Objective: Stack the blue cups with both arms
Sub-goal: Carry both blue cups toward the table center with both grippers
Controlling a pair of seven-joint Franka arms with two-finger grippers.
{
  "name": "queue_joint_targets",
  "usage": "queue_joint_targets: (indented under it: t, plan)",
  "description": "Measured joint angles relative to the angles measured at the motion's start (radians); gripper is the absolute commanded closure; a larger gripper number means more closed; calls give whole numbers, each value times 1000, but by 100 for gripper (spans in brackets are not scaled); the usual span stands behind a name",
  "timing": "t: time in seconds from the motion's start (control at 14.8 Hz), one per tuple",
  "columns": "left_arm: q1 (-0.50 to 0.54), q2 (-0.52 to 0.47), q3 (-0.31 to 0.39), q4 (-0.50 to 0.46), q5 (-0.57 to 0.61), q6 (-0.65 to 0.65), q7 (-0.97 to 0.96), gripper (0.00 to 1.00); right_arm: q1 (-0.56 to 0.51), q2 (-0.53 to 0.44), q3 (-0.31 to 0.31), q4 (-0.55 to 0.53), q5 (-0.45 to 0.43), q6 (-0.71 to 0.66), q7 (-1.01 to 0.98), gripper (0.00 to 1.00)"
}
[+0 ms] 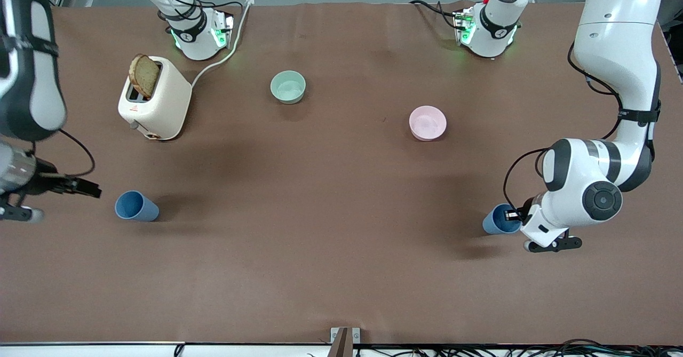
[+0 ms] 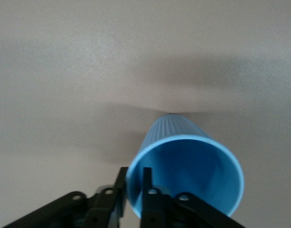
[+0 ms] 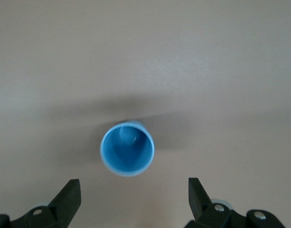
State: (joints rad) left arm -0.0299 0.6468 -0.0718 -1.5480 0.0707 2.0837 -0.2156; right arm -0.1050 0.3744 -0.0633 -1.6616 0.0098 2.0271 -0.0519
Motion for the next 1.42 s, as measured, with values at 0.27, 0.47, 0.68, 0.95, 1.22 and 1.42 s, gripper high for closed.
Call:
queue_joint_targets:
  t: [0.27, 0.47, 0.68, 0.95, 1.22, 1.42]
  plan:
    - [-13, -37, -27, 26, -5, -9, 0, 100, 0, 93, -2, -105, -2, 262, -48, 0]
    - [-15, -102, -156, 30, -9, -92, -95, 100, -12, 104, -8, -203, -2, 399, -122, 0]
    - [-48, -126, -320, 27, -3, -119, -370, 100, -20, 104, -11, -229, -2, 433, -139, 0]
    - [-237, -108, -361, 17, 3, -112, -741, 100, -18, 110, -9, -296, -2, 559, -140, 74]
    - [-409, -30, -355, 15, 39, -9, -1004, 100, -18, 115, -8, -304, -2, 563, -140, 99]
    - [-447, 32, -354, 15, 106, 62, -1101, 100, -17, 115, -6, -301, -2, 546, -140, 99]
